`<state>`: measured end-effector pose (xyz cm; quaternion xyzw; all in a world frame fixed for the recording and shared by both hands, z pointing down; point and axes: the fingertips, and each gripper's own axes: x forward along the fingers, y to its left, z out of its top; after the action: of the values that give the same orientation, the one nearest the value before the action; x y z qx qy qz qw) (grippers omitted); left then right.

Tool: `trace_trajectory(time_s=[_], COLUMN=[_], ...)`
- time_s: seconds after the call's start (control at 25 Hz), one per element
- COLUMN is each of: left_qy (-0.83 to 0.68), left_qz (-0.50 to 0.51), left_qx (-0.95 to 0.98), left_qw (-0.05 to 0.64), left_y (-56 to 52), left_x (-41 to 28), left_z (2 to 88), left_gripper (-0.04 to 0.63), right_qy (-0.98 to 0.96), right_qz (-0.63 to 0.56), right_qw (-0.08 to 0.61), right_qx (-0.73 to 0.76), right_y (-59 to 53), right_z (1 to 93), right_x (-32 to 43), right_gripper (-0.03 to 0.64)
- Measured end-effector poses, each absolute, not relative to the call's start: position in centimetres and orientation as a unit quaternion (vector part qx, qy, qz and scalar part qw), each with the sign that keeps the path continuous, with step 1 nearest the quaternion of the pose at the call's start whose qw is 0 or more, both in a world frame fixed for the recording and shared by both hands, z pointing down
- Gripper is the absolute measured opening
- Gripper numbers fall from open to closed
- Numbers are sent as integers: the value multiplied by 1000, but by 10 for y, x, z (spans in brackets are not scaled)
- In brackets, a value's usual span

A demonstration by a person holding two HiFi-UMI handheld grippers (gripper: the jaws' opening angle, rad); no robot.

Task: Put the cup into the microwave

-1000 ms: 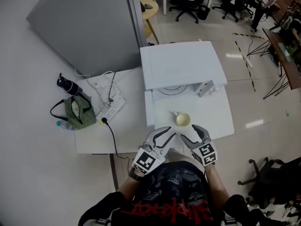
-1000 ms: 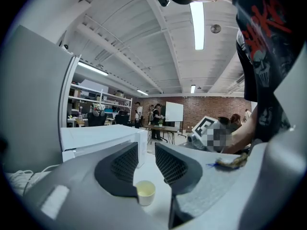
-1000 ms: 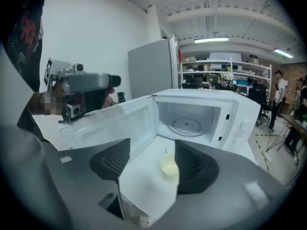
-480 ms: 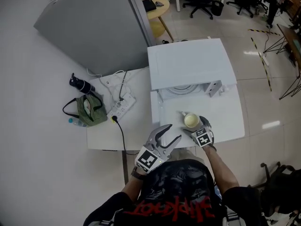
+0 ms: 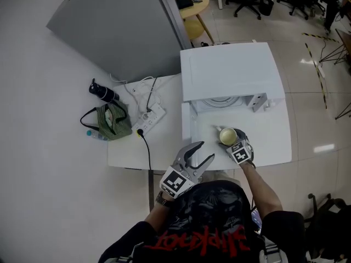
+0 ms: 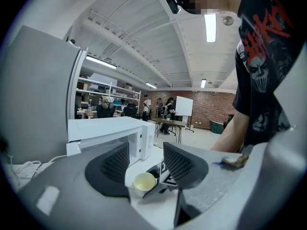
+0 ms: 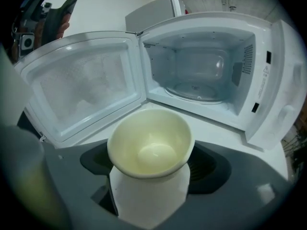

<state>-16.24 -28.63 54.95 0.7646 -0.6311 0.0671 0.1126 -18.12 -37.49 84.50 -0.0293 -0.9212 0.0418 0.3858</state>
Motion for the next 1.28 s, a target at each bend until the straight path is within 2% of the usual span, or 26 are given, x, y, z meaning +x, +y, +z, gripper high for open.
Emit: trace_trajectory(time_s=[0.4,0.88,1.28], left_qy=[-628,-634,-656], left_qz=[73,69,52], left_qx=[765,761,742], left_qw=[121,121,126], left_y=[-286,-286,-288], left_x=[-164,-168,-183], left_z=[556,554,556], left_gripper=[204,190,152], right_qy=[-937,-962,-960], right_qz=[11,25,42], right_qw=[346,274,272], right_qx=[-53,-1,55], right_y=[-391,-451,-502], right_z=[796,756,773], right_x=[-204,-281,-335], right_gripper=[446,446,446])
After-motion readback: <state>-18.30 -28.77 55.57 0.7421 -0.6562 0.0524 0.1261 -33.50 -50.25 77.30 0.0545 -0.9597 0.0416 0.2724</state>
